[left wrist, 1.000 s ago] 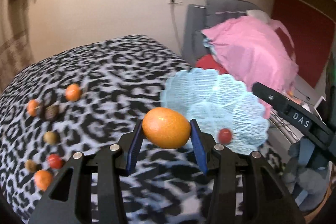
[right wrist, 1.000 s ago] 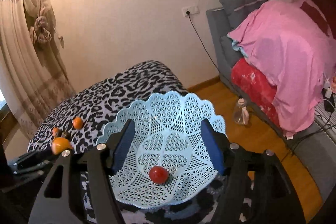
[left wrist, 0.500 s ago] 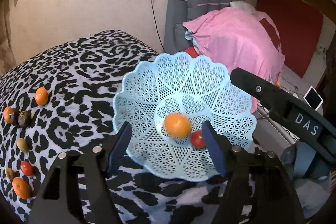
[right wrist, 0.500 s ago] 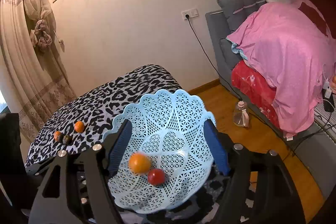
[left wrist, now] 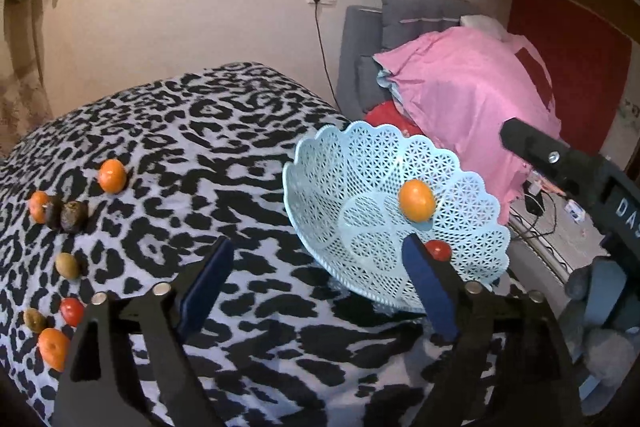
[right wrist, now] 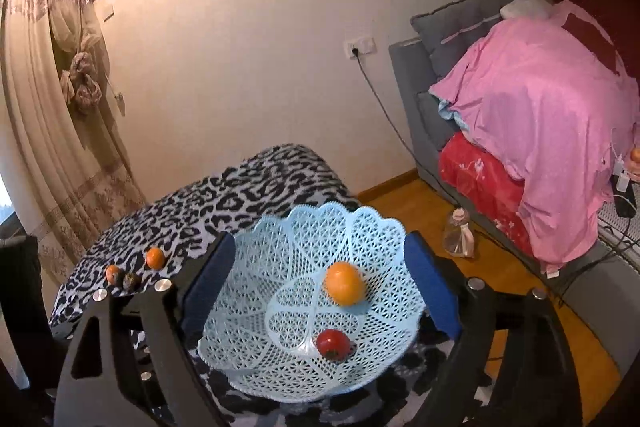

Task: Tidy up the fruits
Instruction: 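Lower the large orange into the blue basket and open the left gripper, then withdraw both tools from the basket back over the fruit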

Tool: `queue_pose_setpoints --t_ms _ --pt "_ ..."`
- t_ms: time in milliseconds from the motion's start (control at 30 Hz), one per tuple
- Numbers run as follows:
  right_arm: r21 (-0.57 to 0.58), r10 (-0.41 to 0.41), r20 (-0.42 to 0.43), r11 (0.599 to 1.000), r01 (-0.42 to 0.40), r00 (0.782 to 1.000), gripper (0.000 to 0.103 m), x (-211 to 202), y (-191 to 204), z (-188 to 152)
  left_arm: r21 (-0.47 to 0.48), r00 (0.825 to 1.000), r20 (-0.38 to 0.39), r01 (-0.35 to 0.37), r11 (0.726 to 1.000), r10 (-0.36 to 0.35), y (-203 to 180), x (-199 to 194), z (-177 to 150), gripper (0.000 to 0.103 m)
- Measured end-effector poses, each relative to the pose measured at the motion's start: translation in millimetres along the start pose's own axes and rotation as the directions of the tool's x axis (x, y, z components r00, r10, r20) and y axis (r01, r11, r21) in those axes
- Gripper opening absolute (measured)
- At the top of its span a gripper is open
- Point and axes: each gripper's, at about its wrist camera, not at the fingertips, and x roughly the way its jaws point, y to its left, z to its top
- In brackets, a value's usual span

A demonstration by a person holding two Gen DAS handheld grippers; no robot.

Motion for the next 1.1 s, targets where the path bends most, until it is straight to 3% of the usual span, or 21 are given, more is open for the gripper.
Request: queue_pose_setpoints --t_ms 133,367,567,667,733,833,867,900,933,967,1100 --pt "0.017 0.002 0.053 1.000 -0.002 0.999 0.097 -10.1 -2.5 3.0 -0.006 0.999 0.020 -0.030 1.000 0.030 5.1 -5.7 0.4 0.088" --pt "-0.038 0.011 0.175 0.999 -0.004 0.985 0.101 -30.3 7.8 2.6 0.009 0.992 0.065 -0.113 0.994 0.112 8.5 -16.1 1.6 0.092" --pt "0.032 0.063 0.086 0.997 -0.066 0.994 0.101 -21.9 3.3 2.4 -0.003 0.968 0.118 -0.224 0.975 0.223 17.2 -28.4 0.3 0.094" --pt "-0.025 0.017 0.132 1.000 -0.013 0.991 0.101 -30.1 13.0 -0.1 0.006 0.951 0.132 -0.282 0.959 0.279 21.0 -31.5 -0.5 0.095" --pt "-0.128 -0.052 0.276 0.988 0.091 0.960 0.101 -51.1 33.4 -5.0 0.012 0.941 0.141 -0.313 0.950 0.309 23.7 -33.9 -2.0 0.095" --pt "-0.217 -0.055 0.440 0.962 0.166 0.896 0.101 -74.7 56.0 -16.5 0.005 0.934 0.150 -0.328 0.945 0.323 29.8 -37.5 -3.3 0.095" --pt "-0.233 -0.054 0.440 0.957 0.172 0.896 0.101 -73.6 60.1 -19.6 -0.001 0.934 0.149 -0.327 0.945 0.324 32.2 -38.3 -3.7 0.095" --pt "-0.249 -0.043 0.400 0.956 0.153 0.915 0.101 -68.6 62.0 -20.8 -0.007 0.934 0.148 -0.328 0.945 0.325 35.1 -39.4 -4.2 0.095" --pt "-0.268 -0.009 0.301 0.959 0.093 0.953 0.101 -55.9 62.7 -21.6 -0.010 0.933 0.148 -0.330 0.944 0.328 37.4 -40.6 -4.8 0.095" --pt "-0.259 0.001 0.248 0.964 0.065 0.969 0.101 -47.7 61.4 -23.5 -0.013 0.932 0.148 -0.333 0.943 0.331 39.1 -41.7 -5.8 0.095" --pt "-0.237 -0.006 0.164 0.970 0.045 0.986 0.101 -31.7 61.4 -33.8 -0.026 0.926 0.145 -0.350 0.937 0.350 52.7 -48.4 -12.4 0.095"
